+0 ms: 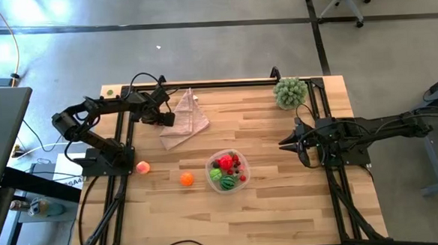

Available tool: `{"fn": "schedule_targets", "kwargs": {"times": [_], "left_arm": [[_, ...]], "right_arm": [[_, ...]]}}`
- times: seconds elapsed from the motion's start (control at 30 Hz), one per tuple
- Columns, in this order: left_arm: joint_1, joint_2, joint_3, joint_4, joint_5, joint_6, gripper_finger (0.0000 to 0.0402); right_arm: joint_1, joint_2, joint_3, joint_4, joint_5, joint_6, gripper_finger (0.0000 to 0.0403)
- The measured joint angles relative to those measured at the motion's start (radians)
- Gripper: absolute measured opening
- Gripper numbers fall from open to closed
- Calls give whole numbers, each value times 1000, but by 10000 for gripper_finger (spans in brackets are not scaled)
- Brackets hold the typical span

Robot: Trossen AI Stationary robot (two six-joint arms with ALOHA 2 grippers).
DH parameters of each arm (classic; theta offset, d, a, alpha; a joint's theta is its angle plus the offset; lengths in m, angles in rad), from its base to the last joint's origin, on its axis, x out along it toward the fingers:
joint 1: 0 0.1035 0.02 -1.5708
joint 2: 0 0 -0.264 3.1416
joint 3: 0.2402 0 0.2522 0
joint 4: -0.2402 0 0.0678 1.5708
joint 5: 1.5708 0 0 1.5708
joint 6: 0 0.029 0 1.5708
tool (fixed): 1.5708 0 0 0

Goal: Pick and placing Produce into tupperware
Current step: Put the cherry into the transparent bin

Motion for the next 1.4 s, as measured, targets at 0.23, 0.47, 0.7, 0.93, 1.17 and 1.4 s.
{"fn": "schedule_targets", "kwargs": {"times": [0.23, 0.47, 0.7, 0.93, 1.17, 1.4], "left_arm": [[0, 0, 0, 0, 0, 0, 118], [0, 0, 0, 1, 16, 15, 113], [2, -1, 0, 5, 135, 75, 120], [-1, -47, 17, 7, 199, 101, 109], [-1, -92, 69, -10, 238, 101, 116], [-51, -122, 128, 23, 399, 140, 112]], "right_arm": [[0, 0, 0, 0, 0, 0, 68], [0, 0, 0, 0, 0, 0, 68], [0, 0, 0, 0, 0, 0, 68], [0, 0, 0, 0, 0, 0, 68], [0, 0, 0, 0, 0, 0, 68], [0, 0, 0, 0, 0, 0, 68]]}}
